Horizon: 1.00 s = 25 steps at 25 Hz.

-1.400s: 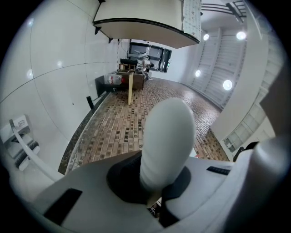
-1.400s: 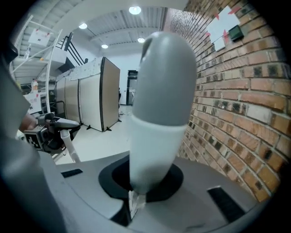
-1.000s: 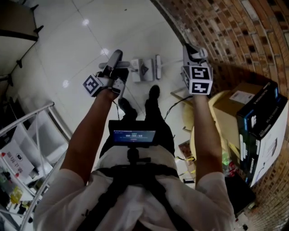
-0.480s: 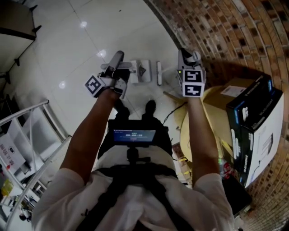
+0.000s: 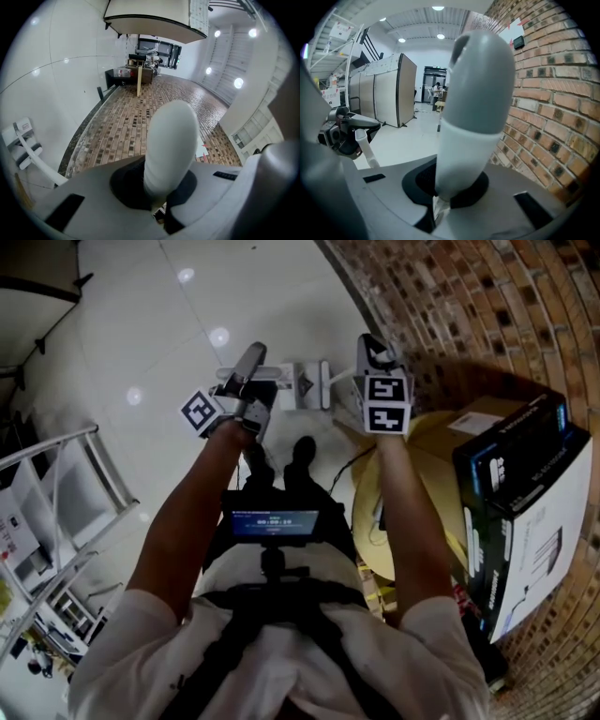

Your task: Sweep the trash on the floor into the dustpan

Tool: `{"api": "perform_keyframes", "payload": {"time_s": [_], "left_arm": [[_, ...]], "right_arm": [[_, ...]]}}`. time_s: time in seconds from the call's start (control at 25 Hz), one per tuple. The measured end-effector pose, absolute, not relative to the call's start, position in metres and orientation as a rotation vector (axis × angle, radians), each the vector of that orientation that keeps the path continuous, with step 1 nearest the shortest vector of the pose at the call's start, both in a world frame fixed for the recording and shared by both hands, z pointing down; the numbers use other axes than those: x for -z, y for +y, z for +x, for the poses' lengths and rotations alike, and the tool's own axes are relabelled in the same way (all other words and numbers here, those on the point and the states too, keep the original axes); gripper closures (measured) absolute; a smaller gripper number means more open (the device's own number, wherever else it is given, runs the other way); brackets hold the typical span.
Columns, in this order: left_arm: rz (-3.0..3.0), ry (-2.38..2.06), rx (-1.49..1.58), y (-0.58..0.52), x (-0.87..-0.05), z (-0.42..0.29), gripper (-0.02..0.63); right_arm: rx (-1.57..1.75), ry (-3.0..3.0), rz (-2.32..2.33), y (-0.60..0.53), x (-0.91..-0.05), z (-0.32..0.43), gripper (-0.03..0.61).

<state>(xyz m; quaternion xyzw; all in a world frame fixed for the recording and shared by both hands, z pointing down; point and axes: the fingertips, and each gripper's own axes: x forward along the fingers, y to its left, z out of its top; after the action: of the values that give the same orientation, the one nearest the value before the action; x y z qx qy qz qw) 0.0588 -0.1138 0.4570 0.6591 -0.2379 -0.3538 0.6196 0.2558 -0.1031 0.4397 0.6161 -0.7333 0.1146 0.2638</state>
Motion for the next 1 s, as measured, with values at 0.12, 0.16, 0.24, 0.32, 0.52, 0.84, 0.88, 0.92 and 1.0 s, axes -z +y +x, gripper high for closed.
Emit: {"api": "perform_keyframes", "payload": {"time_s": [0.12, 0.16, 0.24, 0.32, 0.52, 0.84, 0.88, 0.92, 1.0], "left_arm": [[1.501, -0.568, 0.788, -0.109, -0.468, 0.057, 0.612], [1.503, -0.570, 0.790, -0.108, -0.469, 0.053, 0.612], [1.512, -0.572, 0.797, -0.109, -0.470, 0.046, 0.612], [1.511, -0.583, 0.809, -0.110, -0.471, 0.036, 0.612], [1.508, -0.583, 0.795, -0.108, -0.476, 0.025, 0.612], [1.647, -0.711, 0.636, -0.110, -0.487, 0.001, 0.581], [1.663, -0.713, 0.617, -0.111, -0.488, -0.001, 0.576], [1.673, -0.713, 0.607, -0.112, -0.489, -0.004, 0.565], [1.675, -0.709, 0.610, -0.114, -0.489, -0.009, 0.560]], "right_arm": [[-0.379, -1.969, 1.669, -0.095, -0.460, 0.245, 0.568], [-0.393, -1.971, 1.670, -0.093, -0.464, 0.240, 0.568], [-0.400, -1.981, 1.666, -0.092, -0.466, 0.229, 0.566], [-0.398, -1.989, 1.645, -0.092, -0.464, 0.217, 0.566], [-0.383, -1.993, 1.573, -0.091, -0.470, 0.188, 0.560], [-0.430, -2.072, 1.415, -0.090, -0.481, 0.129, 0.538], [-0.449, -2.102, 1.391, -0.089, -0.482, 0.119, 0.534], [-0.472, -2.139, 1.357, -0.088, -0.482, 0.108, 0.527], [-0.510, -2.212, 1.268, -0.085, -0.482, 0.084, 0.502]]}}
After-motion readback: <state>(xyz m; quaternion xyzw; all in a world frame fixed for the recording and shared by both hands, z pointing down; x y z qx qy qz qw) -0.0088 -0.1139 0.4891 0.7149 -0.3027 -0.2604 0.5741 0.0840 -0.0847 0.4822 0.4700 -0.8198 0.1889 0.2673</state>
